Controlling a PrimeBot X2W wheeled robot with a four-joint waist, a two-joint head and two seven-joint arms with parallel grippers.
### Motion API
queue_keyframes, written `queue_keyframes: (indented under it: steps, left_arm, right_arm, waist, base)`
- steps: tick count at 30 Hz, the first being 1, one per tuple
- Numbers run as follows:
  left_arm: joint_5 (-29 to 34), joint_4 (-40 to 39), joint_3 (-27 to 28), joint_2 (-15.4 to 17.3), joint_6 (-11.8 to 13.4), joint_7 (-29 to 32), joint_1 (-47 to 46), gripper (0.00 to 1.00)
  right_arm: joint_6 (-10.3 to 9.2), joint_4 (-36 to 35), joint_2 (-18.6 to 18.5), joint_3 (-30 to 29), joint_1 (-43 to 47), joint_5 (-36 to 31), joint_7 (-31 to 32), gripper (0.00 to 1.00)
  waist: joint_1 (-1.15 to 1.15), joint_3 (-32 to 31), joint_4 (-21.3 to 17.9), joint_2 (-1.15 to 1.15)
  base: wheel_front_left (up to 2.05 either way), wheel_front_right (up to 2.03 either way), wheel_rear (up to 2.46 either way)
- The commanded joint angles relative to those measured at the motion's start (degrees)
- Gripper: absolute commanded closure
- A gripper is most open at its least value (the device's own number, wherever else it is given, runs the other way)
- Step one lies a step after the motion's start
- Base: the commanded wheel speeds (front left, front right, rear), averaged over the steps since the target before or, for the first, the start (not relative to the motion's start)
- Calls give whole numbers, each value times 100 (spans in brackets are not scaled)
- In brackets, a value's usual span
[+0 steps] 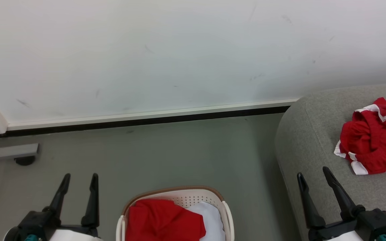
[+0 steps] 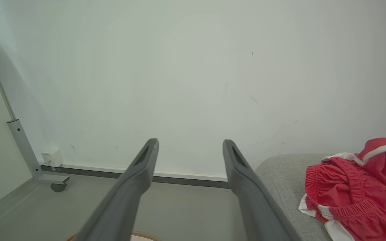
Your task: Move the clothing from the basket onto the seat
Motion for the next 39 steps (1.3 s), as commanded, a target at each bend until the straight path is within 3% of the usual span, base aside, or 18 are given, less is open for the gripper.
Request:
queue_keyframes:
  steps: [1, 24, 33, 39]
  left_arm:
    - [36, 22, 38, 3, -18, -2, -31, 0]
    - [-13, 181, -288, 77, -46, -2, -296, 0]
    - [-116, 648, -1009, 484, -35, -2, -775, 0]
    - [-220, 1374, -1605, 885, -35, -2, -1246, 0]
  right_arm:
    - [-13, -7, 11, -1, -68, 5, -19, 0]
    - [-13, -35, 48, -73, -257, -26, -19, 0]
    - [-14, -154, 72, -115, -603, -253, -19, 0]
    - [-13, -326, 140, -250, -845, -374, -18, 0]
  waist:
    - [0, -1, -12, 0]
    - [0, 305, -257, 0]
    - [0, 998, -559, 0]
    - [0, 1549, -799, 0]
  base:
    - [0, 0, 0]
    - [0, 0, 0]
    - [0, 0, 0]
    - [0, 0, 0]
